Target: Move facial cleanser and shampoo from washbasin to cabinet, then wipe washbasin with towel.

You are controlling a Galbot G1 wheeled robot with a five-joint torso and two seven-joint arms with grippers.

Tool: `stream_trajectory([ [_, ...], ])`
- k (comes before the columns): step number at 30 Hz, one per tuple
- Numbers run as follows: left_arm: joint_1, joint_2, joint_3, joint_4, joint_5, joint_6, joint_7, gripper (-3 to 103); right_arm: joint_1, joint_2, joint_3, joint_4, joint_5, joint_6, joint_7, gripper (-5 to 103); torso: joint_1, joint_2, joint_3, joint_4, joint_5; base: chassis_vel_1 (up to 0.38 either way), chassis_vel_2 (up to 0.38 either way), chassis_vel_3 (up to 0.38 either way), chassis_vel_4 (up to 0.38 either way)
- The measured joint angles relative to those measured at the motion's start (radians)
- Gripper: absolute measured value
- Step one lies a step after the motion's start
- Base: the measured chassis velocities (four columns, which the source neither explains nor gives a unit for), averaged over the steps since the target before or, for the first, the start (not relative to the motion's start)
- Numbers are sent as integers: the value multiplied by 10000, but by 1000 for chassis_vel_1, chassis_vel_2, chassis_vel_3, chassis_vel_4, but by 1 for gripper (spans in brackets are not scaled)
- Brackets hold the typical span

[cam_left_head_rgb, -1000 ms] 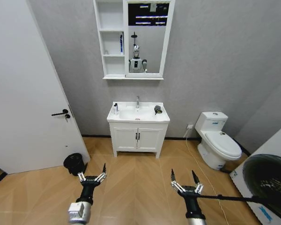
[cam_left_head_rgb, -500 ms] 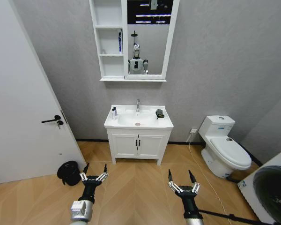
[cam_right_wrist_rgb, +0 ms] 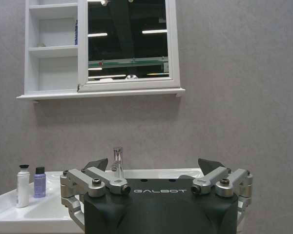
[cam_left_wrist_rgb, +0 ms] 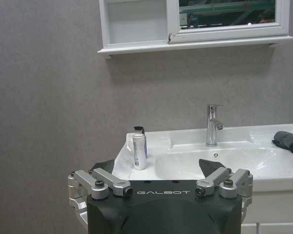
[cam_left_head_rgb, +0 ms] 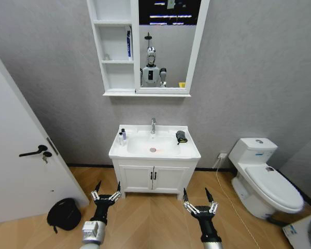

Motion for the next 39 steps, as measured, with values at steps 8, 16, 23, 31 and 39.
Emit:
stream_trajectory([
  [8, -210, 36, -56, 232, -57, 6, 11, 98, 61, 0, 0, -132, 5, 46, -107, 100, -3, 2, 0, 3, 3, -344, 346, 339, -350],
  [16, -997, 227, -128, 1158, -300, 379, 76, 98, 173, 0, -204, -326, -126, 294, -542, 100, 7, -3, 2, 6, 0, -308, 312, 298, -285],
  [23, -2398, 746, -123, 2524, -779, 939, 108, 98, 83, 76, -311, -559, -669, 343, -615, 100, 2, -2, 0, -2, 0, -78, 109, 14, -21],
  [31, -4043, 909, -282, 3936, -1071, 1136, -9, 98, -20, 145, -226, -612, -773, 474, -458, 100, -16, 6, -3, 2, 1, 64, -38, -32, 24],
  [39, -4598, 866, -248, 4628, -1109, 1085, 65, 93, -25, 242, -162, -709, -750, 570, -333, 100, -1, 1, 0, 2, 0, 0, 0, 0, 0],
])
